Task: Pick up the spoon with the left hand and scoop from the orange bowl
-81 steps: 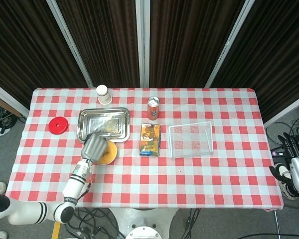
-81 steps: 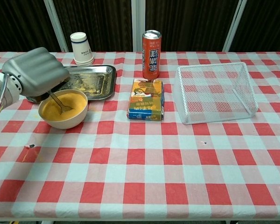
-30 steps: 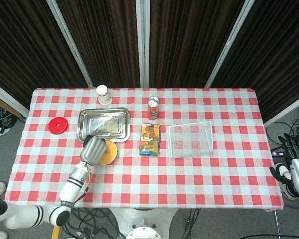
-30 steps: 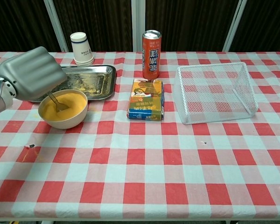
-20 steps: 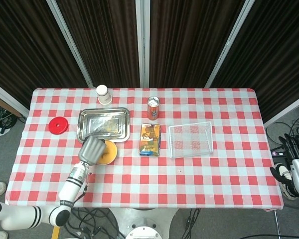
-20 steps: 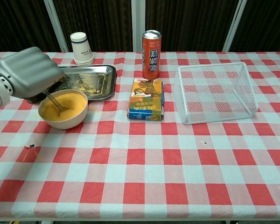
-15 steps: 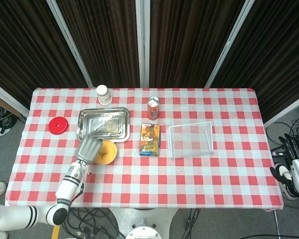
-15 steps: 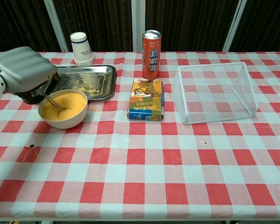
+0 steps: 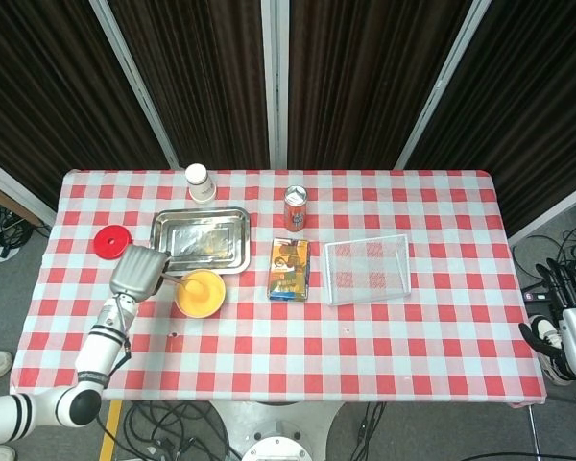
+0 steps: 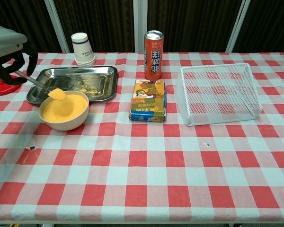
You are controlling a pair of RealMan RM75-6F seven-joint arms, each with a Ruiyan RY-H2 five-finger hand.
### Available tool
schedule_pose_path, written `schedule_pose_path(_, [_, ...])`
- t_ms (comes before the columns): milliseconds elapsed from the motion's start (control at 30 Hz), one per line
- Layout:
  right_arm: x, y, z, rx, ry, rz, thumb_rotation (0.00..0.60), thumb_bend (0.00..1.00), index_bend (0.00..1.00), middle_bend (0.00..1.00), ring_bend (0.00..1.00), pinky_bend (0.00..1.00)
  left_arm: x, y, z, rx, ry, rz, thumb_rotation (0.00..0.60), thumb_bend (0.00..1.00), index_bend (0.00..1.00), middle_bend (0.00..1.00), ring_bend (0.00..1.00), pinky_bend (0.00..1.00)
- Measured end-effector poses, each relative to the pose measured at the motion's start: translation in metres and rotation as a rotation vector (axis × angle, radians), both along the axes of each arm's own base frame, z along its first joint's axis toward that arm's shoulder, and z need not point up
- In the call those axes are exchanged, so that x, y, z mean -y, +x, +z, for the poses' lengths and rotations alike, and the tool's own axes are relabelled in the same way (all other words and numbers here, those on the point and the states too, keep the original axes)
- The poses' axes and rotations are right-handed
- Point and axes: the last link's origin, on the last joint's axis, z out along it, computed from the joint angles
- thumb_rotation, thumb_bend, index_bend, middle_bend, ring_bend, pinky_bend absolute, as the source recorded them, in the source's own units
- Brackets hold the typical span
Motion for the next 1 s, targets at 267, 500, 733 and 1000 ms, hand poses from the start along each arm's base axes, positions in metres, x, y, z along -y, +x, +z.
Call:
schedule_pose_path(267, [-0.001, 0.0, 0.0, -0.002, 0.0, -0.001, 0.6, 0.2, 0.0, 0.03, 0.0, 0.0, 0.003, 0.005, -0.008, -0.208, 0.05, -0.143, 0.6, 0.45, 0.65, 0.9, 0.92, 0.94])
schedule_pose_path(500, [-0.001, 0.001, 0.0, -0.002, 0.001, 0.0, 0.6, 0.2, 0.0, 0.03, 0.0, 0.0, 0.011, 0.018, -0.031, -0.524, 0.148, -0.417, 0.6, 0.45, 0.65, 0.9, 0.92, 0.94])
schedule_pose_path(733, [-0.001, 0.001, 0.0, -0.002, 0.0, -0.003, 0.6, 0.2, 0.0, 0.03, 0.0, 0.0, 0.016, 0.025, -0.038, -0.651, 0.215, -0.537, 0.6, 0.45, 0.65, 0.9, 0.91, 0.94])
schedule_pose_path(1000, [-0.001, 0.001, 0.001, -0.004, -0.001, -0.002, 0.6, 0.2, 0.0, 0.03, 0.0, 0.0, 0.022, 0.028, -0.041, -0.741, 0.204, -0.549, 0.6, 0.45, 0.66, 0.91, 0.91, 0.94])
